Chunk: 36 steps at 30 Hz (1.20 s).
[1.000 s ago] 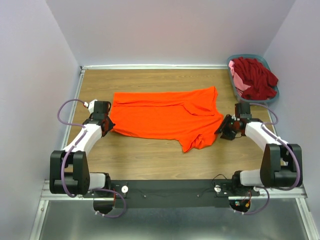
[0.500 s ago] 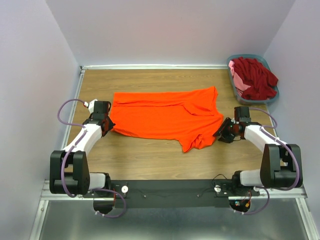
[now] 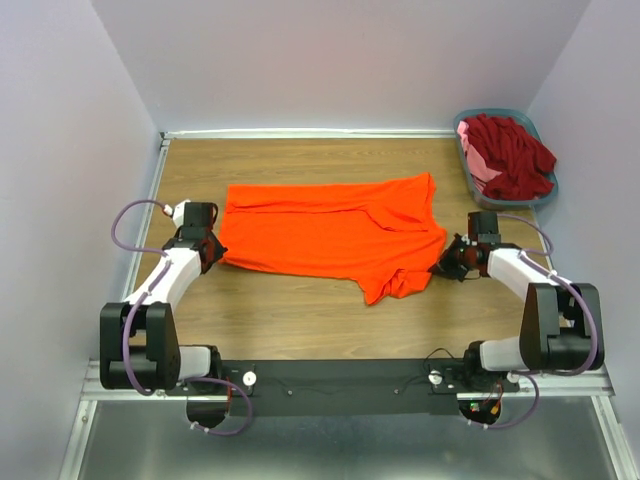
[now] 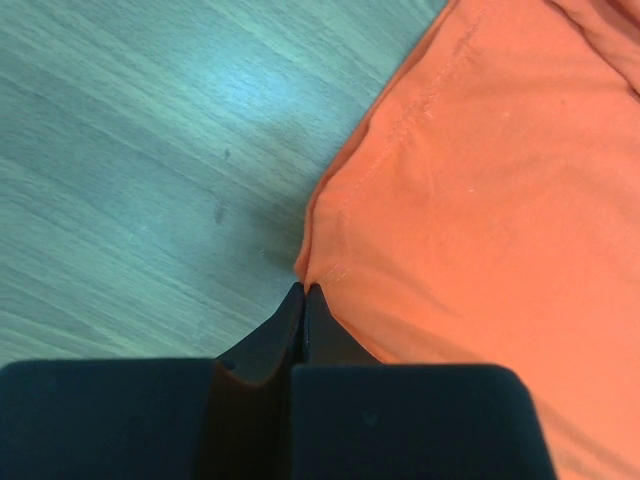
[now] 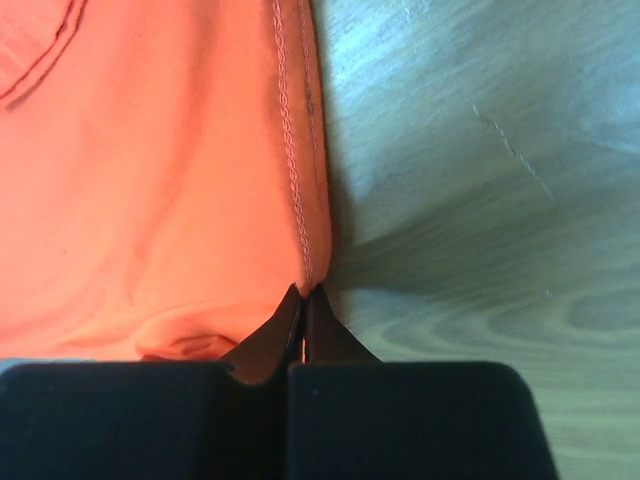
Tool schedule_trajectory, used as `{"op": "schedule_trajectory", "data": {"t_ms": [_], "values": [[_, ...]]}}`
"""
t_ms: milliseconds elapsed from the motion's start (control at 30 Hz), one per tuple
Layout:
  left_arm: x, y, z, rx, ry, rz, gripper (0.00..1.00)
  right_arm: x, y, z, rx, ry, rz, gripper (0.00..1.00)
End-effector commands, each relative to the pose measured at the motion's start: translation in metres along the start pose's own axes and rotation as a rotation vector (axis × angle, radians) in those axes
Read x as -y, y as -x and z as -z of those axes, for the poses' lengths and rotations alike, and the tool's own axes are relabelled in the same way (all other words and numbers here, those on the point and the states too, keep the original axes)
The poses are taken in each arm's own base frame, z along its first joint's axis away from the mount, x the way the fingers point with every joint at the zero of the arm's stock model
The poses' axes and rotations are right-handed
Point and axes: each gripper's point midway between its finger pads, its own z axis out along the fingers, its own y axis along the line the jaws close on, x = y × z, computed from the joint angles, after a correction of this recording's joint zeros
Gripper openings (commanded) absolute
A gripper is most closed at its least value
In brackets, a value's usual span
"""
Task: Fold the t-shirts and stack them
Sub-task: Fold the tshirt
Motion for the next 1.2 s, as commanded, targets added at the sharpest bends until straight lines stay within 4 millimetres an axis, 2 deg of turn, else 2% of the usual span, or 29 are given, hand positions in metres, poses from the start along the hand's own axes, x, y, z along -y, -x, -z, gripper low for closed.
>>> {"op": "schedule_trajectory", "data": {"t_ms": [0, 100, 267, 367, 467, 733, 967, 1167], "values": [[-0.013, 0.019, 0.009, 0.032, 0.034, 0.019, 0.00, -0.011, 0.021, 0.015, 0.066, -0.008, 0.026, 0.00], [-0.018, 0.030, 0.011, 0.036, 0.043, 0.035, 0.00, -0.021, 0.032, 0.024, 0.068, -0.008, 0.040, 0.00], [-0.007, 0.050, 0.014, 0.057, 0.020, 0.060, 0.00, -0.046, 0.052, 0.032, 0.079, 0.032, 0.053, 0.00], [-0.002, 0.056, 0.007, 0.044, 0.027, 0.056, 0.00, -0.050, 0.056, 0.026, 0.051, 0.024, 0.056, 0.01], [0.000, 0.060, -0.002, 0.034, 0.044, 0.044, 0.00, -0.063, 0.069, 0.022, 0.037, 0.039, 0.066, 0.00], [0.008, 0.061, -0.031, -0.019, 0.066, 0.023, 0.00, -0.073, 0.084, 0.001, 0.000, 0.035, 0.075, 0.01], [0.016, 0.072, -0.039, -0.015, 0.064, 0.021, 0.00, -0.080, 0.097, -0.009, -0.003, 0.035, 0.077, 0.01], [0.016, 0.070, -0.050, -0.028, 0.073, 0.012, 0.00, -0.077, 0.097, -0.020, -0.024, 0.021, 0.077, 0.01]]}}
